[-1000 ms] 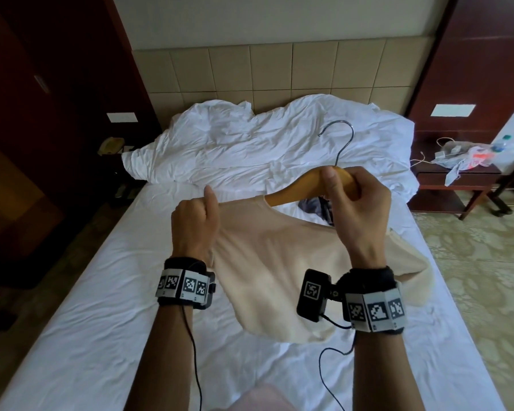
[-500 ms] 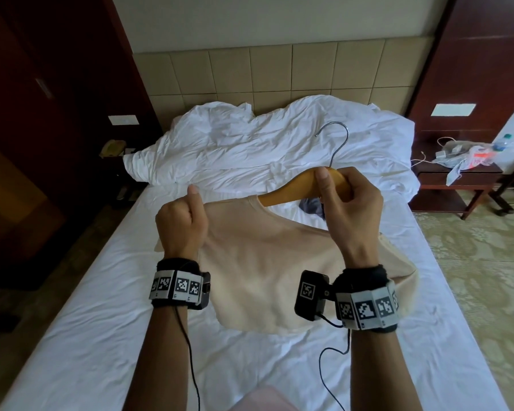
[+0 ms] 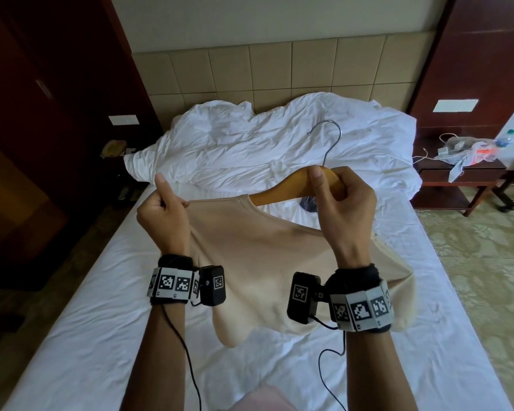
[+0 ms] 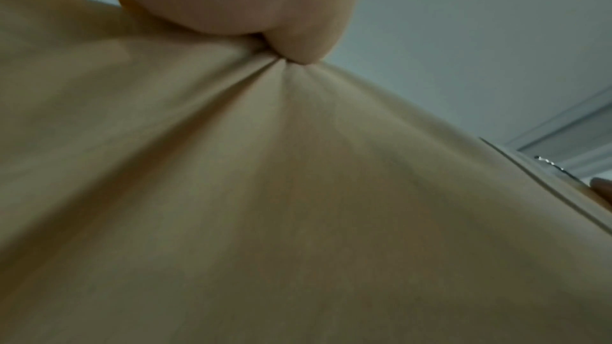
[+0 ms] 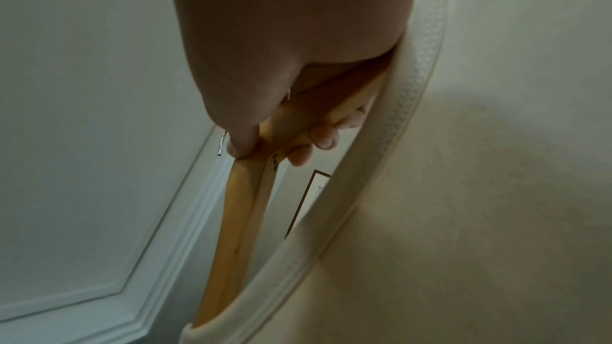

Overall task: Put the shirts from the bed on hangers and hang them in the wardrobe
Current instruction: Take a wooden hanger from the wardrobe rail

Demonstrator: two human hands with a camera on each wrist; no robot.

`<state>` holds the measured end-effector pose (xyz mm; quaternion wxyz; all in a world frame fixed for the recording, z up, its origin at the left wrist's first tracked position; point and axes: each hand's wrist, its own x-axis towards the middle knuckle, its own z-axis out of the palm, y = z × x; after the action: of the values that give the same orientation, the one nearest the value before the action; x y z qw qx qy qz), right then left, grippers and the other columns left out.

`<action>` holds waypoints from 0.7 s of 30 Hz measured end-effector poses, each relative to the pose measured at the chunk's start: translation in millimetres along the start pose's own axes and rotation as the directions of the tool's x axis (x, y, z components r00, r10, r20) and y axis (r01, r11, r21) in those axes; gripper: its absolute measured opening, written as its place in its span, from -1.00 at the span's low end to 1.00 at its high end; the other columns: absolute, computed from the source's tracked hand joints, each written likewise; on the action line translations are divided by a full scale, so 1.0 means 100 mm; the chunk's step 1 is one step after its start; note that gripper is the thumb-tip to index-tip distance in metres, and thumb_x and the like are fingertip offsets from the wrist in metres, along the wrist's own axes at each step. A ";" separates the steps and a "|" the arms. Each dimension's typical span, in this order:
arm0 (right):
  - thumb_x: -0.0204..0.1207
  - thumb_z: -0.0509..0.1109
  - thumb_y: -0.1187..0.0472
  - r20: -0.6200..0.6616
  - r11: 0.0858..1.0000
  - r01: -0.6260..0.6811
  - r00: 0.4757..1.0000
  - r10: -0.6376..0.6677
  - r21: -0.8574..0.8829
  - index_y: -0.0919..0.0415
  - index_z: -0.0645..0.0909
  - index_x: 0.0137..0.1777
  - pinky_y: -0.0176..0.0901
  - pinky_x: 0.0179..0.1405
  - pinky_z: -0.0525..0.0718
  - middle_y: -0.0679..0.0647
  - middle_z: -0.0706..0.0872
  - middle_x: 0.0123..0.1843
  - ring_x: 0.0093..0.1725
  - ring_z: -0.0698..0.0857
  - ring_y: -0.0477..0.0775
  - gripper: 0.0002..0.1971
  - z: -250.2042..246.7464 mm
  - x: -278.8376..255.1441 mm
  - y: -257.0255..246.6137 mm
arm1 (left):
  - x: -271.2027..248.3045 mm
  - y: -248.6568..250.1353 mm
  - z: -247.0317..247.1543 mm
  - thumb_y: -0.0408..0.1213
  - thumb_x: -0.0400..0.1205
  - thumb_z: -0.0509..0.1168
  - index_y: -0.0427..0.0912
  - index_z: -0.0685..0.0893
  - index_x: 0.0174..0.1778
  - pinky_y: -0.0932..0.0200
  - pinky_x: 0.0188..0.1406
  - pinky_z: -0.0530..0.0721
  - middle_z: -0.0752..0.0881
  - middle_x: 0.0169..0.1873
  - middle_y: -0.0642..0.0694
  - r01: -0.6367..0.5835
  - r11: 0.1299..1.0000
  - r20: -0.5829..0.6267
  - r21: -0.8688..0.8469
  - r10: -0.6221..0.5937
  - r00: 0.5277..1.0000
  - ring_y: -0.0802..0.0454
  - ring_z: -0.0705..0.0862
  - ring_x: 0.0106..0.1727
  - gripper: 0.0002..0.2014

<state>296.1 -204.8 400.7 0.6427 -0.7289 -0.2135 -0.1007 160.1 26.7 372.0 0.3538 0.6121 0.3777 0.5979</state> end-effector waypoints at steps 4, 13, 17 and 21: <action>0.60 0.41 -0.39 -0.009 1.000 -0.023 1.000 0.024 0.021 0.02 0.71 -0.17 0.27 -0.13 0.78 0.00 0.80 -0.32 -0.21 0.82 0.12 -0.54 0.03 -0.01 -0.02 | 0.03 -0.02 -0.01 0.12 0.86 -0.02 -0.22 0.44 -0.59 0.11 -0.31 0.64 0.53 -0.68 0.01 0.200 0.980 -0.089 -0.011 -0.200 0.976 0.03 0.56 -0.57 -0.27; 0.62 0.44 -0.31 -0.016 0.998 -0.035 0.999 0.036 0.049 0.02 0.69 -0.21 0.20 -0.12 0.74 -0.04 0.75 -0.33 -0.22 0.74 0.03 -0.59 -0.02 0.02 -0.03 | 0.11 -0.18 -0.16 0.14 0.85 -0.08 -0.20 0.52 -0.53 -0.13 -0.08 0.72 0.62 -0.56 -0.06 0.228 0.963 -0.129 0.146 -0.210 0.969 -0.10 0.64 -0.41 -0.29; 0.59 0.45 -0.36 0.052 0.997 -0.040 0.998 0.037 0.063 0.01 0.71 -0.19 0.25 -0.14 0.78 0.01 0.78 -0.34 -0.22 0.80 0.13 -0.57 0.07 -0.02 -0.04 | -0.02 0.05 -0.04 0.05 0.86 -0.02 -0.06 0.71 -0.33 -0.16 0.04 0.73 0.77 -0.36 0.03 -0.070 0.987 0.114 0.143 0.054 0.992 0.00 0.75 -0.22 -0.43; 0.59 0.47 -0.34 0.143 0.999 -0.014 0.990 0.006 0.051 0.03 0.70 -0.19 0.22 -0.17 0.75 0.00 0.78 -0.35 -0.24 0.79 0.09 -0.57 0.16 -0.07 -0.09 | -0.29 0.41 0.14 0.01 0.86 0.02 -0.08 0.76 -0.23 -0.03 0.03 0.74 0.80 -0.29 0.05 -0.199 0.978 0.394 0.056 0.162 0.905 0.10 0.78 -0.13 -0.48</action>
<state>284.2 -190.0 403.2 0.6451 -0.7182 -0.2579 -0.0396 176.2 -17.4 394.6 0.3350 0.7665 0.2699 0.4769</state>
